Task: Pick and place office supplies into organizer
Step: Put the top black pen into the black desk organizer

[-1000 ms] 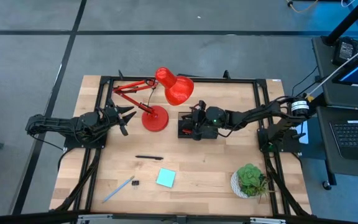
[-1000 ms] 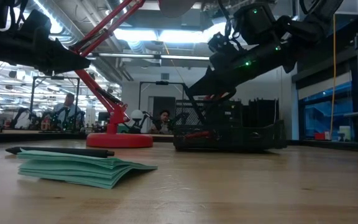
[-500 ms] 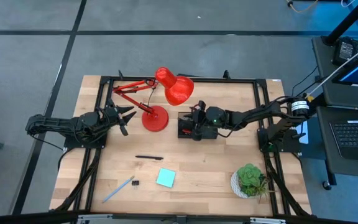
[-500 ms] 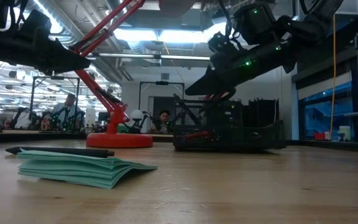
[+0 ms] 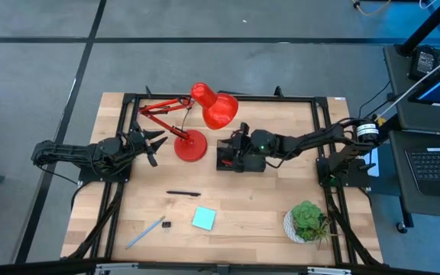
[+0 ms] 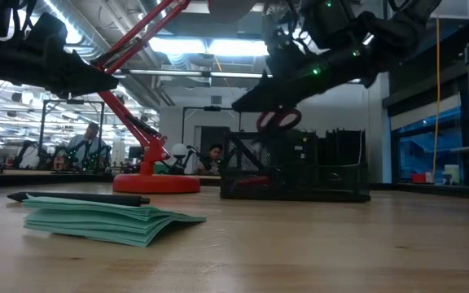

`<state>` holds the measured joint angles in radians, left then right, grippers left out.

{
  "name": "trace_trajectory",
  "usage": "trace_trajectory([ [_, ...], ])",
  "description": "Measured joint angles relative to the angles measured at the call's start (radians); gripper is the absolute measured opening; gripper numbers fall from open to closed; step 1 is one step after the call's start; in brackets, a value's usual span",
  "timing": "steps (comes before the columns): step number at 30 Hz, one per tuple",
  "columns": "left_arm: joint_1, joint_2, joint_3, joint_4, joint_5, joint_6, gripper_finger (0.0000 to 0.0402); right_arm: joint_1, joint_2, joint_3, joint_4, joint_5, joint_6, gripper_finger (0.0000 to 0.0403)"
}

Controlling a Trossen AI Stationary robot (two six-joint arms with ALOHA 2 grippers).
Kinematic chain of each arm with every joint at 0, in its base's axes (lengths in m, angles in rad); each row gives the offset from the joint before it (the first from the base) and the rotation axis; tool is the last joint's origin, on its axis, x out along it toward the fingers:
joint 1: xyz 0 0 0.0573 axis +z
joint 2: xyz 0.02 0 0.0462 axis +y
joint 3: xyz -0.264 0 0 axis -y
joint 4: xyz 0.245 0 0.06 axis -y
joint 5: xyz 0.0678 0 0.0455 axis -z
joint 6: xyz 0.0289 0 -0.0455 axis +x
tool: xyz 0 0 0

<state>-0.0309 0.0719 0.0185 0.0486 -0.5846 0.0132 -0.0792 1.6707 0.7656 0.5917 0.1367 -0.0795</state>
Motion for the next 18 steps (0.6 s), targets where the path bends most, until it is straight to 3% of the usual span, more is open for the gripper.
trace_trajectory([
  [8,0.0,0.0,0.0,0.0,0.0,0.0,0.0118,0.019,-0.021,0.084,-0.134,0.008,-0.025,0.0123],
  [18,0.0,0.012,0.0,-0.001,0.0,-0.001,0.0118,0.033,-0.226,0.204,-0.571,0.01,-0.027,0.0123],
])
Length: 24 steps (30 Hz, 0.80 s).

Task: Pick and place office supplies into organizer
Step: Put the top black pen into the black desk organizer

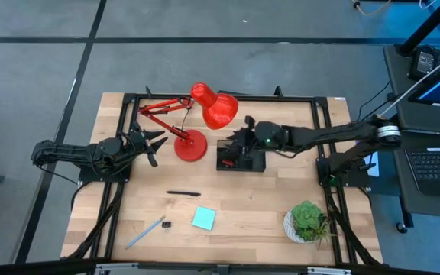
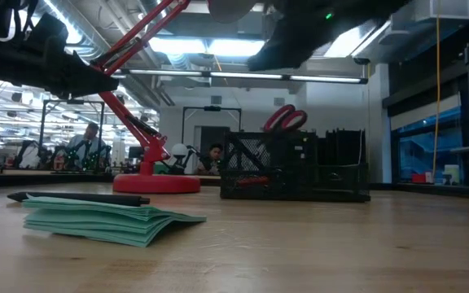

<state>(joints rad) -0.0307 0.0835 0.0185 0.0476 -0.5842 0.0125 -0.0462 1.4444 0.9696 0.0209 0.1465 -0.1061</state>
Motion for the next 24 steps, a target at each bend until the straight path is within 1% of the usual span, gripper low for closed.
trace_trajectory([
  [4,0.0,0.007,0.0,0.002,0.0,0.0,0.0118,-0.019,-0.087,0.069,-0.278,0.002,0.043,0.0123],
  [8,0.0,0.014,0.0,0.002,0.0,0.0,0.0118,-0.056,-0.136,0.111,-0.433,0.018,0.138,0.0123],
  [10,0.0,0.014,0.0,0.0,0.0,0.0,0.0118,-0.077,-0.15,0.113,-0.452,0.03,0.157,0.0123],
  [14,0.0,0.014,0.0,0.001,0.0,0.0,0.0118,-0.117,-0.155,0.107,-0.472,0.032,0.102,0.0123],
  [21,0.0,0.014,0.0,0.001,0.0,0.0,0.0118,-0.176,-0.094,0.106,-0.479,0.029,0.104,0.0123],
  [24,0.0,0.014,0.0,0.001,0.0,0.0,0.0118,-0.218,-0.06,0.108,-0.48,0.028,0.145,0.0123],
])
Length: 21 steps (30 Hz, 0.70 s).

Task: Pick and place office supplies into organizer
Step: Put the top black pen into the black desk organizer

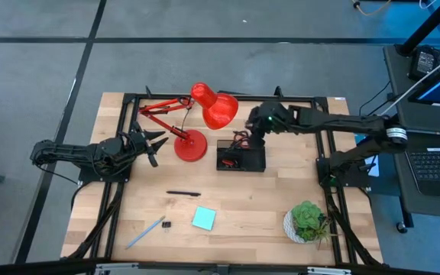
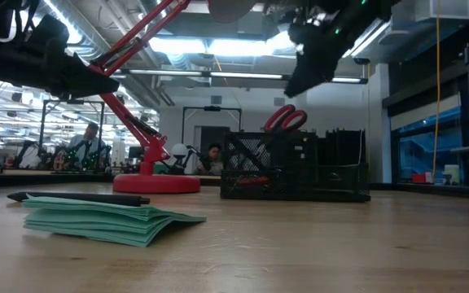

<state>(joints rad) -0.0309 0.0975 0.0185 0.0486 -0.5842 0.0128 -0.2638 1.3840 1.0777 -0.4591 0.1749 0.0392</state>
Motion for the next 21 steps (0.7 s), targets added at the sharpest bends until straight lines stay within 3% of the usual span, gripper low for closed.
trace_trajectory([
  [6,0.0,0.0,0.0,0.0,0.0,0.0,0.0118,-0.094,0.055,0.04,-0.003,-0.009,0.036,0.0123],
  [14,0.0,0.0,0.0,0.0,0.0,0.0,0.0118,-0.212,0.149,0.086,-0.068,-0.234,0.103,0.0123],
  [21,0.0,0.0,0.0,0.0,0.0,0.0,0.0118,-0.268,0.267,0.086,-0.109,-0.248,0.144,0.0123],
])
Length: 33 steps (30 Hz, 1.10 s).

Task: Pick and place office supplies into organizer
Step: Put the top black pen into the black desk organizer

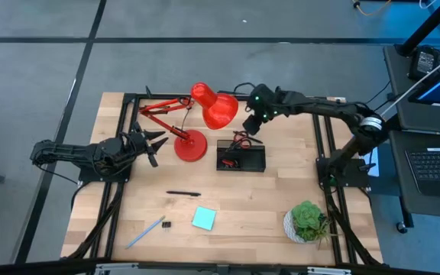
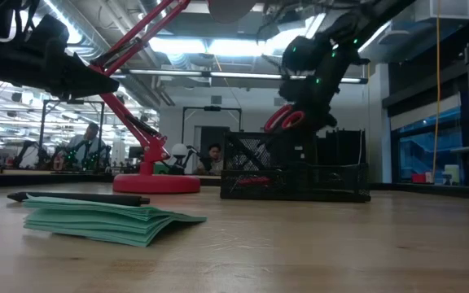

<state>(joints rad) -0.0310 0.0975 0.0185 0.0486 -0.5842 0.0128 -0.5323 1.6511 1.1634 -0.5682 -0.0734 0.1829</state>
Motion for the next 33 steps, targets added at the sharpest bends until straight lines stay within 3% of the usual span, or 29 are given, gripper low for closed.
trace_trajectory([
  [10,0.0,0.0,0.0,0.0,0.0,0.0,0.0118,-0.021,0.13,0.002,0.035,-0.117,0.111,0.0123],
  [33,0.0,0.0,0.0,0.0,0.0,0.0,0.0118,0.019,0.137,-0.001,0.063,-0.127,0.109,0.0123],
])
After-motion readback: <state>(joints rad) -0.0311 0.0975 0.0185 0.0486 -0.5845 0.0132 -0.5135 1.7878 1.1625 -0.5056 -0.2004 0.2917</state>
